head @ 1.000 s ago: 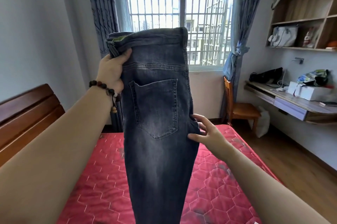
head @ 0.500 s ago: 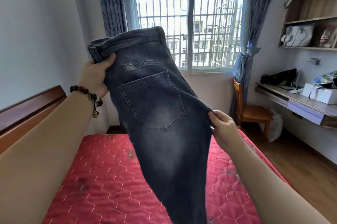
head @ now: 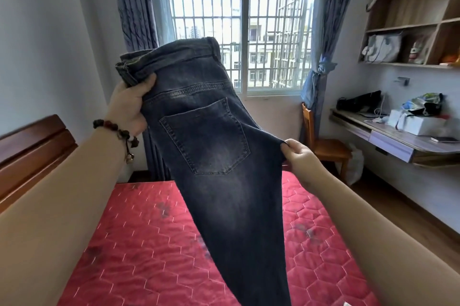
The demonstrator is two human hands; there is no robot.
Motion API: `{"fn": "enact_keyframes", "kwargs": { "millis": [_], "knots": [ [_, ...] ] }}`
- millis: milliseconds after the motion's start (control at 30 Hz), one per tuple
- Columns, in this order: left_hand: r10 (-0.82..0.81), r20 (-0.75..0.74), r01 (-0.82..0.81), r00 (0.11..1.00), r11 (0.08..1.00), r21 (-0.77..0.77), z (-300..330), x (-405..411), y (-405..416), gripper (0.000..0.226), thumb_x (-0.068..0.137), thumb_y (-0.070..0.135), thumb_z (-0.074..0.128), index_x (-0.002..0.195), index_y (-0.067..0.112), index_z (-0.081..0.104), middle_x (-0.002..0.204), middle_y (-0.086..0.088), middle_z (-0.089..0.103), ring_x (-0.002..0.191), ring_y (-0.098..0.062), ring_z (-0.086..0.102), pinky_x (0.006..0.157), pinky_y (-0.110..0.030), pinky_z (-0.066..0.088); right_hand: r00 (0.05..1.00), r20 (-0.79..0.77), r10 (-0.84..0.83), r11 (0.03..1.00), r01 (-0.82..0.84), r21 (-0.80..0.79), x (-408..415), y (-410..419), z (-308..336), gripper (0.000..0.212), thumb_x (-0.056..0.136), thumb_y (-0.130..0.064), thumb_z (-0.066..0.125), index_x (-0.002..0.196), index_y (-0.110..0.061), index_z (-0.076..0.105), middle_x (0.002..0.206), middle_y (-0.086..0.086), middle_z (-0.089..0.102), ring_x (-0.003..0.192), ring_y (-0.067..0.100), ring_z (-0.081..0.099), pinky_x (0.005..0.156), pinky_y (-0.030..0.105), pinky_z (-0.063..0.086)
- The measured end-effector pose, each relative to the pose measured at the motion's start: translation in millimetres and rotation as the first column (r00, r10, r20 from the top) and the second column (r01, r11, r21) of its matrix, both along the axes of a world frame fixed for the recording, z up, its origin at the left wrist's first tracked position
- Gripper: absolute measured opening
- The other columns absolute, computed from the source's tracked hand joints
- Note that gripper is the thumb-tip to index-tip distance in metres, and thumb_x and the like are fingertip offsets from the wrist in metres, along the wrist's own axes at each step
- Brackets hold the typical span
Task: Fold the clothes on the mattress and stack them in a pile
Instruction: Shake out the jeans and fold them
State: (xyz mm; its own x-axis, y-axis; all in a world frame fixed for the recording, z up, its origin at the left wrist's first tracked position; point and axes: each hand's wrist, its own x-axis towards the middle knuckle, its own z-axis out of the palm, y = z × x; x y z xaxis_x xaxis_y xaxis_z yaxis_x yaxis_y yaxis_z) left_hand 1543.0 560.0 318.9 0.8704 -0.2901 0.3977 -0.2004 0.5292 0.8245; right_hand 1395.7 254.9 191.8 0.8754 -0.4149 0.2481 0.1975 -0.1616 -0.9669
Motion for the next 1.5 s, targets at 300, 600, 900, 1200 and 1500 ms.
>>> {"fn": "enact_keyframes", "kwargs": {
  "millis": [300,600,900,1200,1500],
  "knots": [
    [-0.006,0.034,0.006,0.999,1.000,0.002,-4.0,1.3,1.6,0.051,0.093,0.014,0.054,0.141,0.003,0.042,0.139,-0.018,0.050,0.123,-0.034,0.054,0.095,-0.050,0.050,0.964,-0.074,0.255,0.805,-0.170,0.568,-7.1,1.7,8.1,0.011,0.069,-0.011,0.071,0.078,-0.008,0.077,0.086,0.012,0.072,0.073,0.023,0.070,0.064,0.036,0.059],
    [0.016,0.010,-0.016,1.000,0.999,-0.047,-5.7,10.0,14.1,0.047,0.094,0.014,0.054,0.139,0.005,0.047,0.129,-0.011,0.060,0.114,-0.028,0.061,0.085,-0.043,0.056,0.983,0.022,0.181,0.953,-0.181,0.242,-5.9,-4.2,15.0,0.020,0.071,0.001,0.073,0.091,0.000,0.074,0.092,0.015,0.073,0.080,0.024,0.069,0.071,0.029,0.059],
    [-0.118,0.028,0.119,0.993,0.993,-0.023,-4.3,-5.2,-14.7,0.035,0.085,0.013,0.060,0.119,0.007,0.061,0.111,-0.010,0.069,0.099,-0.027,0.068,0.075,-0.040,0.058,0.904,-0.302,0.301,0.930,-0.349,-0.115,-4.5,16.6,39.7,0.051,0.073,-0.019,0.080,0.120,-0.012,0.060,0.112,0.013,0.069,0.099,0.023,0.066,0.088,0.035,0.052],
    [-0.022,0.177,-0.001,0.984,0.992,0.126,-8.2,-17.7,-9.4,0.016,0.076,0.006,0.069,0.090,0.013,0.074,0.088,-0.002,0.075,0.081,-0.017,0.071,0.069,-0.030,0.058,0.955,0.051,0.291,0.947,-0.295,0.127,16.3,62.2,31.3,0.022,0.071,-0.004,0.080,0.093,-0.008,0.076,0.103,0.014,0.073,0.096,0.029,0.070,0.077,0.031,0.056],
    [0.073,0.343,-0.159,0.937,0.960,0.230,-22.7,-14.8,21.4,0.031,0.062,0.021,0.080,0.092,0.019,0.073,0.093,0.006,0.075,0.087,-0.007,0.069,0.072,-0.018,0.054,0.969,0.221,0.112,0.982,-0.142,0.128,30.5,98.6,74.3,0.010,0.072,-0.011,0.081,0.081,-0.013,0.076,0.091,0.009,0.075,0.080,0.023,0.072,0.067,0.029,0.056]
  ]
}}
